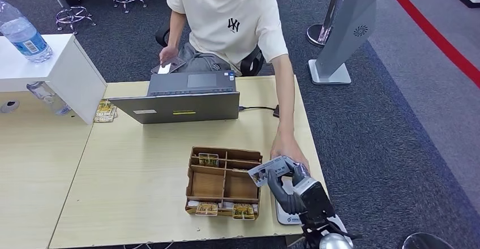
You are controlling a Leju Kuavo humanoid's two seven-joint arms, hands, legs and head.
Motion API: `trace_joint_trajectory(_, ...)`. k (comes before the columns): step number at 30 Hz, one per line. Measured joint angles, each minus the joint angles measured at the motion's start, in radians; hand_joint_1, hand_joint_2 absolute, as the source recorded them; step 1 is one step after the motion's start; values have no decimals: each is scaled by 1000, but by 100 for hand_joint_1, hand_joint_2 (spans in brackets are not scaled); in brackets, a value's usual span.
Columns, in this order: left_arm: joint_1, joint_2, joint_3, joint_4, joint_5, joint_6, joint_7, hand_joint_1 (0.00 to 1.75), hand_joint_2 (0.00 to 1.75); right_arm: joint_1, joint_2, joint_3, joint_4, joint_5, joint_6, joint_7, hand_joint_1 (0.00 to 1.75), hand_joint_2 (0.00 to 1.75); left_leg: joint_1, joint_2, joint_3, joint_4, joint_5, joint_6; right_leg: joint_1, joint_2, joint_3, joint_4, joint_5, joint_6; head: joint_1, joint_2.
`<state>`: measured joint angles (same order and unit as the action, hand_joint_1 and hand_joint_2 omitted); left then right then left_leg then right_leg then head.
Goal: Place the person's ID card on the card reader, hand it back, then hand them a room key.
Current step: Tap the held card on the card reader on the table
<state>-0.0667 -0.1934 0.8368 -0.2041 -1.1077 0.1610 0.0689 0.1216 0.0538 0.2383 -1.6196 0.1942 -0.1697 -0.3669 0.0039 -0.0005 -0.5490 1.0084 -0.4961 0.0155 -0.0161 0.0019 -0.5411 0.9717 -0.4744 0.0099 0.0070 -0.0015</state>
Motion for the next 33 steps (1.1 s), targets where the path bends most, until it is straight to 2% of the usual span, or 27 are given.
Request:
trace_joint_trajectory(9, 0, 0, 20, 0, 7, 1, -7, 0, 0, 45, -44, -128, -5, 39, 22, 20, 175, 175, 0, 0, 0, 0, 0, 0, 0, 0, 0, 0, 0, 0, 0, 0)
trace_joint_trajectory(16, 0, 0, 27, 0, 4, 1, -10, 0, 0, 49, -53, -203, 35, 124, 28, 27, 175, 175, 0, 0, 0, 0, 0, 0, 0, 0, 0, 0, 0, 0, 0, 0)
trace_joint_trajectory(25, 0, 0, 35, 0, -7, 1, -13, 0, 0, 36, -59, -254, 124, 274, -17, 34, 175, 175, 0, 0, 0, 0, 0, 0, 0, 0, 0, 0, 0, 0, 0, 0)
trace_joint_trajectory(33, 0, 0, 36, 0, -12, 1, -10, 0, 0, 22, -64, -267, 185, 343, -35, 40, 175, 175, 0, 0, 0, 0, 0, 0, 0, 0, 0, 0, 0, 0, 0, 0)
